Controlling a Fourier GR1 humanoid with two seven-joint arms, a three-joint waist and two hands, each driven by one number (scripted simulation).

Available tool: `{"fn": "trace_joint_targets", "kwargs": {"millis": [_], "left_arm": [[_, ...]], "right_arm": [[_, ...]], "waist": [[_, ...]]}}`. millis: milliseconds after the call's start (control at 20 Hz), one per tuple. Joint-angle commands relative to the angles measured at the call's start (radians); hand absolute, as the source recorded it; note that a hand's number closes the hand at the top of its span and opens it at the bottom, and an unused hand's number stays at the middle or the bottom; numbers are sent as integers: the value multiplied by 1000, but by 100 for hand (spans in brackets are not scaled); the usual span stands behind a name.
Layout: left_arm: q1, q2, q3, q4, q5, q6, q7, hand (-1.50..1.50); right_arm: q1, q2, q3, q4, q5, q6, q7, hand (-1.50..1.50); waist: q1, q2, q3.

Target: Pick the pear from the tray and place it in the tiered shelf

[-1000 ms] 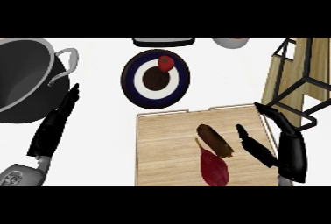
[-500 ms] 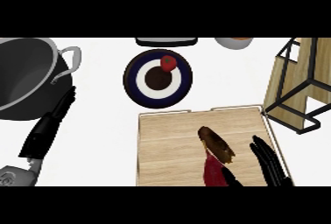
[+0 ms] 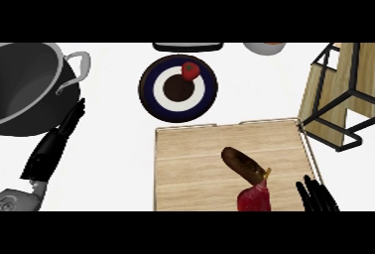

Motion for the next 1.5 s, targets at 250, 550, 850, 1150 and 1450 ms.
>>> {"fn": "trace_joint_targets", "kwargs": {"millis": [250, 550, 850, 1150, 1450], "left_arm": [[-37, -5, 10, 40, -5, -23, 0, 0], [-62, -27, 12, 50, -20, -27, 21, 0], [45, -60, 21, -43, -54, -29, 8, 0], [-58, -91, 64, 82, -78, -96, 10, 0], [-54, -104, 133, 124, -89, -119, -50, 0]], "right_arm": [[64, 182, 160, -211, 459, 465, 421, -150], [-123, 314, 378, -203, 695, 756, 720, -150], [-157, 315, 467, -14, 687, 627, 844, -150], [-331, 312, 476, -24, 658, 763, 944, -150], [-332, 276, 426, 2, 677, 642, 907, -150]], "waist": [[15, 5, 4], [27, 1, 10], [25, -6, 13], [23, -3, 13], [20, -3, 13]]}}
